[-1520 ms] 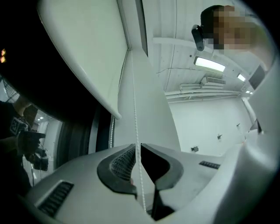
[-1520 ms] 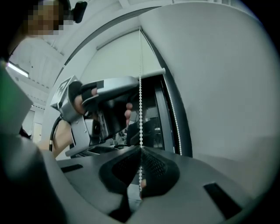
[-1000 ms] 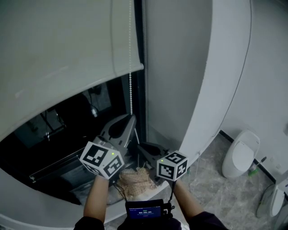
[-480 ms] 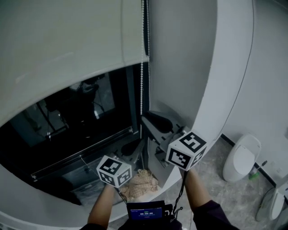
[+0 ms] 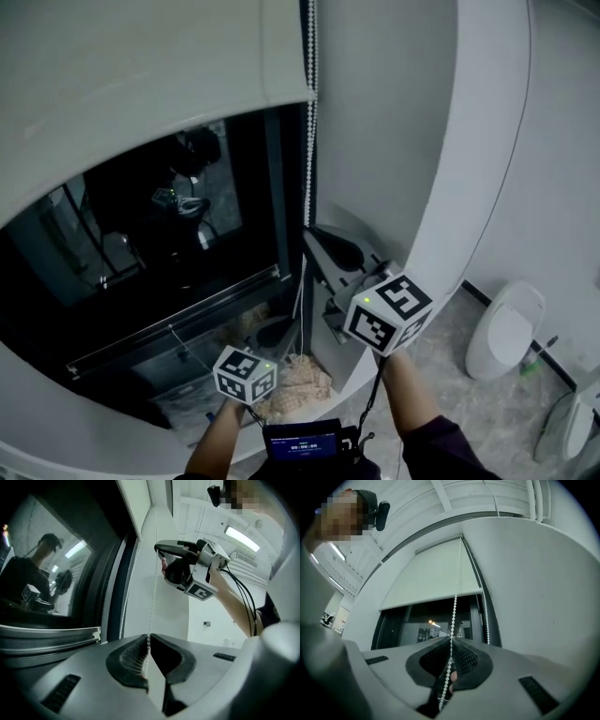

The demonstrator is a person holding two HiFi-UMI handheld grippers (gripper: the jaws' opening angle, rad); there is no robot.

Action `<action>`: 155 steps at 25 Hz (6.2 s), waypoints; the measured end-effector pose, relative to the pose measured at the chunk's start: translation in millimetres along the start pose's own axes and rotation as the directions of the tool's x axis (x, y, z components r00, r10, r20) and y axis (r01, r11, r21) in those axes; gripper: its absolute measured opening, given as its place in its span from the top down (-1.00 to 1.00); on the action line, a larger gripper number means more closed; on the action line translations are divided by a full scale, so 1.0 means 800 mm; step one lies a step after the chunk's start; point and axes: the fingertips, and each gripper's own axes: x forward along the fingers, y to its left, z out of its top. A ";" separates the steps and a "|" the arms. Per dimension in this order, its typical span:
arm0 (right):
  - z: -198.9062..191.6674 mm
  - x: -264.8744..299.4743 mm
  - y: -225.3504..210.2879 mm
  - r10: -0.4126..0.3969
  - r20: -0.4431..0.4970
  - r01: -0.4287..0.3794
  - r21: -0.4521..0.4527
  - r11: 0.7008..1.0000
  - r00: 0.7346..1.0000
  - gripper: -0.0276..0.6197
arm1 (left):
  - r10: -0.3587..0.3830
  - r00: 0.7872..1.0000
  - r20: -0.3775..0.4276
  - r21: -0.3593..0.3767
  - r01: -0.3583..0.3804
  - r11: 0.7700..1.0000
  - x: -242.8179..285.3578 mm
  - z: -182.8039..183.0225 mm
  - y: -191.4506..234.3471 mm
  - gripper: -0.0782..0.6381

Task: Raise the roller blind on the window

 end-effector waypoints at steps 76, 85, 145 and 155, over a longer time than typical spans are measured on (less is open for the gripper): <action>-0.214 -0.034 0.047 0.016 -0.306 -0.031 -0.046 0.998 0.952 0.86 | -0.096 0.925 0.368 0.113 0.058 0.992 -0.018 0.290 -0.003 0.74; -0.187 -0.047 0.039 0.064 -0.267 -0.052 0.051 0.997 0.962 0.85 | -0.072 0.917 0.391 0.070 0.048 0.996 -0.027 0.279 0.007 0.75; -0.076 -0.088 -0.007 -0.176 -0.011 0.173 -0.129 0.976 0.984 0.89 | -0.058 0.945 0.322 -0.031 0.071 0.997 -0.036 0.162 -0.013 0.75; -0.073 -0.089 -0.005 -0.170 -0.010 0.168 -0.130 0.977 0.985 0.89 | -0.063 0.947 0.316 -0.030 0.076 0.997 -0.034 0.161 -0.017 0.75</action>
